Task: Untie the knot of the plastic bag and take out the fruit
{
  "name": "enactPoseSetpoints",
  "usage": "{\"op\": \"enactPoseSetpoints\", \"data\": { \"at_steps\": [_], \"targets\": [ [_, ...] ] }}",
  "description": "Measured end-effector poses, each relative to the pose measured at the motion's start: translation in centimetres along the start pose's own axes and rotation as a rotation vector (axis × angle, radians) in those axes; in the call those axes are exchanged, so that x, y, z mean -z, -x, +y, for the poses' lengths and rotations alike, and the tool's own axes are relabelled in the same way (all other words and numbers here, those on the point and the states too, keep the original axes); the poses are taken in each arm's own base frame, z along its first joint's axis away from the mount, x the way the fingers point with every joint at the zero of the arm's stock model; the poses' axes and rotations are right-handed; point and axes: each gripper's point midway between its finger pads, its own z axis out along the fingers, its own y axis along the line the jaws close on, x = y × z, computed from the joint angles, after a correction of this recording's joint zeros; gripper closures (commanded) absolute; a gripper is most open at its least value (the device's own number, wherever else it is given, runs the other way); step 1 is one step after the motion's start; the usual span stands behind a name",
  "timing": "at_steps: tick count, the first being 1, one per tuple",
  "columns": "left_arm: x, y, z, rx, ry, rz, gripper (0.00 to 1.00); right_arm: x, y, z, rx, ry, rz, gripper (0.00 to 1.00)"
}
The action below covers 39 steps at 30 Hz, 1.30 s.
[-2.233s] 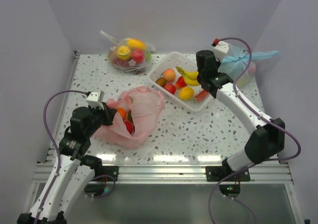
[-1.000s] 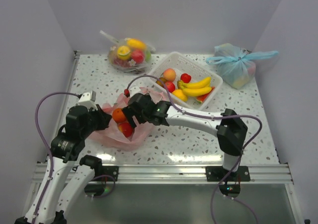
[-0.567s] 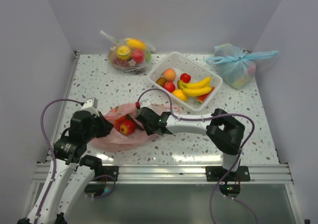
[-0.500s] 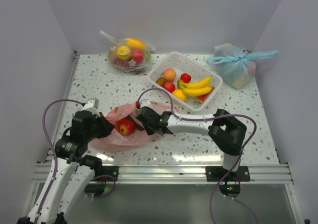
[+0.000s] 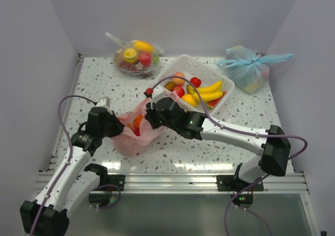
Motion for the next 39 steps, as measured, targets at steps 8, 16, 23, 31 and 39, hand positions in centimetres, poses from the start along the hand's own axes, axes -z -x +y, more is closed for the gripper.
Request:
{"op": "enactPoseSetpoints", "data": {
  "at_steps": [8, 16, 23, 31, 39],
  "targets": [
    [-1.6, -3.3, 1.8, 0.043, 0.032, 0.065, 1.0, -0.4, -14.1, -7.6, -0.038, -0.231, 0.252, 0.93],
    [-0.1, -2.7, 0.9, 0.05, 0.004, 0.069, 1.0, 2.4, -18.1, -11.9, -0.049, -0.417, 0.368, 0.25],
    [0.8, -3.0, 0.7, 0.016, 0.006, 0.11, 1.0, 4.3, -10.2, -7.9, -0.007, -0.29, 0.237, 0.22],
    [1.5, -3.4, 0.4, -0.005, -0.016, 0.135, 0.6, 4.7, -1.5, -2.2, -0.006, -0.103, 0.033, 0.36],
    [3.2, -1.0, -1.5, 0.034, -0.058, 0.079, 0.06, -0.4, -8.4, 1.2, 0.01, 0.026, 0.19, 0.65]
  ]
}}
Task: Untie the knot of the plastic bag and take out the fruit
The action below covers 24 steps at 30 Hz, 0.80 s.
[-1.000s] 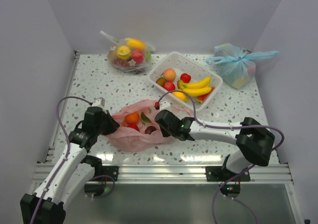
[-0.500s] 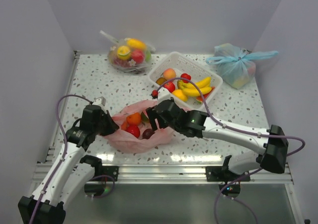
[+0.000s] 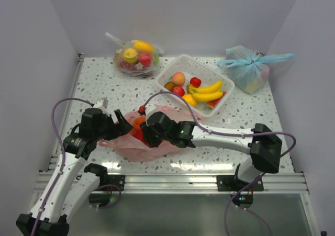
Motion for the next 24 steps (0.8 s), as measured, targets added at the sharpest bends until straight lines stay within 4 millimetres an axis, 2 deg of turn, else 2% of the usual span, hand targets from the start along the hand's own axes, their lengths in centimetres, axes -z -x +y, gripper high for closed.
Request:
{"op": "enactPoseSetpoints", "data": {
  "at_steps": [3, 6, 9, 14, 17, 18, 20, 21, 23, 24],
  "targets": [
    [0.5, -0.3, -0.3, 0.041, -0.015, 0.003, 0.0, -1.9, -3.3, 2.4, 0.005, 0.08, 0.075, 0.68],
    [0.6, -0.8, -0.3, 0.077, -0.024, 0.002, 0.0, -2.6, -5.4, 4.9, -0.017, 0.174, 0.11, 0.68],
    [0.3, -2.0, 0.4, 0.112, -0.016, 0.019, 0.0, -2.9, -6.3, 6.8, -0.053, 0.272, 0.121, 0.68],
    [-1.5, -5.6, 2.5, 0.172, 0.03, 0.112, 0.03, -3.0, -6.6, 8.8, -0.089, 0.392, 0.122, 0.67],
    [-2.2, -7.1, 3.4, 0.198, 0.053, 0.151, 0.19, -3.0, -6.5, 9.1, -0.094, 0.411, 0.108, 0.64],
    [-2.3, -7.4, 3.6, 0.203, 0.055, 0.159, 0.31, -3.0, -6.5, 9.1, -0.093, 0.409, 0.108, 0.59],
    [-2.5, -7.7, 3.8, 0.209, 0.058, 0.166, 0.41, -3.1, -6.4, 8.8, -0.09, 0.394, 0.102, 0.54],
    [-2.5, -7.8, 3.8, 0.209, 0.058, 0.169, 0.56, -3.2, -6.4, 8.5, -0.087, 0.376, 0.097, 0.51],
    [-2.5, -7.9, 3.8, 0.218, 0.056, 0.171, 0.72, -3.2, -6.3, 7.4, -0.074, 0.318, 0.088, 0.46],
    [-2.5, -7.8, 3.7, 0.219, 0.052, 0.171, 0.86, -3.1, -6.1, 6.7, -0.065, 0.283, 0.079, 0.43]
  ]
}}
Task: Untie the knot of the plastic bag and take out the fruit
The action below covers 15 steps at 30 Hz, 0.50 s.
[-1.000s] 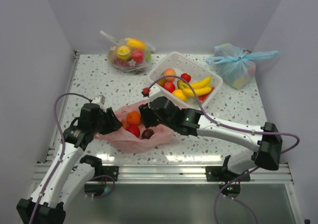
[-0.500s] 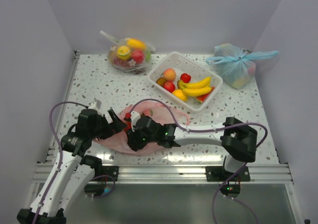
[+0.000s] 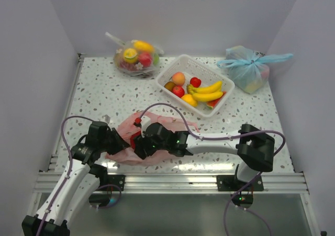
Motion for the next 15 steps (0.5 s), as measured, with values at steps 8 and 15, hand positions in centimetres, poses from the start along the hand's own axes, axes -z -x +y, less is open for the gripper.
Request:
{"op": "enactPoseSetpoints", "data": {
  "at_steps": [8, 15],
  "targets": [
    [-0.2, 0.9, -0.9, -0.025, -0.024, -0.016, 1.0, 3.0, -0.3, -5.8, 0.084, -0.269, 0.01, 0.36],
    [-2.1, 7.3, -7.1, -0.18, -0.081, -0.034, 1.0, 4.9, 0.8, -12.7, 0.052, -0.487, -0.001, 0.32]
  ]
}}
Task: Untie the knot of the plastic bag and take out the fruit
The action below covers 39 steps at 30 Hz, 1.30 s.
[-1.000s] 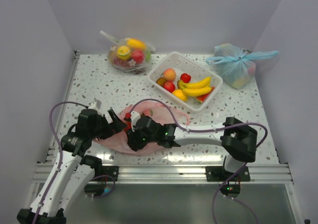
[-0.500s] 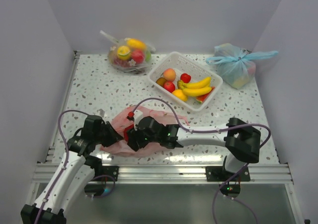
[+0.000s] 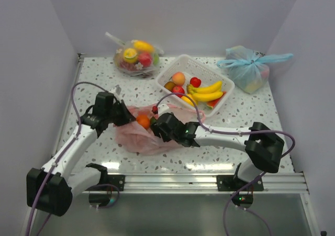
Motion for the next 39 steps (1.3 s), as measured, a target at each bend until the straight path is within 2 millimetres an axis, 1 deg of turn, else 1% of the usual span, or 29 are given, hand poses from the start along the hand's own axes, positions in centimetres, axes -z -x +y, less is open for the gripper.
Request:
{"op": "enactPoseSetpoints", "data": {
  "at_steps": [2, 4, 5, 7, 9, 12, 14, 15, 17, 19, 20, 22, 26, 28, 29, 31, 32, 34, 35, 37, 38, 39],
  "targets": [
    [-0.4, 3.1, -2.3, -0.077, -0.058, -0.051, 1.0, -0.2, 0.3, -0.7, -0.003, -0.02, -0.006, 0.32],
    [-0.4, 5.3, -4.1, -0.148, -0.112, -0.108, 1.0, -0.1, 0.2, -0.6, 0.002, -0.014, -0.004, 0.32],
    [-0.2, 5.8, -4.5, -0.179, -0.132, -0.128, 1.0, -0.1, 0.2, -0.3, 0.005, -0.004, -0.003, 0.32],
    [0.0, 5.7, -4.6, -0.206, -0.151, -0.149, 1.0, 0.1, 0.0, 0.6, 0.014, 0.026, -0.001, 0.31],
    [-0.1, 4.3, -3.6, -0.209, -0.152, -0.146, 1.0, 0.2, -0.3, 1.6, 0.02, 0.061, 0.006, 0.3],
    [-1.1, 0.2, -0.4, -0.156, -0.11, -0.074, 1.0, 0.5, -0.9, 2.6, 0.028, 0.098, 0.024, 0.27],
    [-1.8, -3.0, 2.0, -0.094, -0.067, -0.003, 1.0, 0.6, -1.4, 3.1, 0.035, 0.119, 0.038, 0.26],
    [-1.9, -4.5, 3.1, -0.064, -0.042, 0.034, 1.0, 0.5, -1.6, 3.2, 0.037, 0.122, 0.044, 0.22],
    [-1.7, -6.6, 4.5, -0.017, 0.002, 0.09, 1.0, 0.5, -1.9, 3.1, 0.04, 0.122, 0.052, 0.19],
    [-1.2, -7.1, 4.7, 0.005, 0.012, 0.1, 1.0, 0.5, -2.0, 3.1, 0.042, 0.121, 0.055, 0.16],
    [-0.9, -7.0, 4.6, 0.007, 0.01, 0.094, 1.0, 0.5, -2.0, 3.1, 0.043, 0.12, 0.056, 0.12],
    [-0.4, -6.7, 4.5, 0.006, 0.021, 0.085, 1.0, 0.3, -2.1, 3.0, 0.049, 0.118, 0.061, 0.09],
    [0.2, -5.9, 4.2, -0.001, 0.038, 0.068, 0.93, -0.5, -2.9, 3.0, 0.07, 0.107, 0.086, 0.02],
    [0.4, -6.1, 4.4, -0.001, 0.043, 0.071, 0.91, -0.8, -2.9, 3.1, 0.08, 0.108, 0.089, 0.01],
    [0.5, -6.2, 4.5, -0.001, 0.048, 0.072, 0.85, -0.9, -2.7, 3.2, 0.085, 0.109, 0.088, 0.02],
    [0.7, -6.3, 4.7, -0.003, 0.062, 0.071, 0.68, -1.3, -2.3, 3.5, 0.092, 0.113, 0.084, 0.01],
    [0.8, -6.3, 4.8, -0.005, 0.069, 0.073, 0.55, -1.4, -2.0, 3.7, 0.093, 0.114, 0.08, 0.01],
    [1.2, -6.2, 4.8, -0.008, 0.078, 0.071, 0.42, -1.8, -2.0, 3.9, 0.094, 0.115, 0.083, 0.02],
    [1.5, -6.0, 4.6, -0.01, 0.078, 0.069, 0.28, -1.9, -2.2, 3.9, 0.096, 0.112, 0.088, 0.04],
    [2.4, -5.1, 3.8, -0.013, 0.07, 0.048, 0.14, -2.3, -2.7, 3.7, 0.1, 0.103, 0.102, 0.05],
    [3.1, -4.3, 3.1, -0.017, 0.058, 0.023, 0.06, -2.5, -2.9, 3.6, 0.102, 0.098, 0.108, 0.06],
    [3.8, -3.5, 2.3, -0.023, 0.044, -0.002, 0.05, -2.7, -3.1, 3.6, 0.102, 0.093, 0.114, 0.06]
  ]
}}
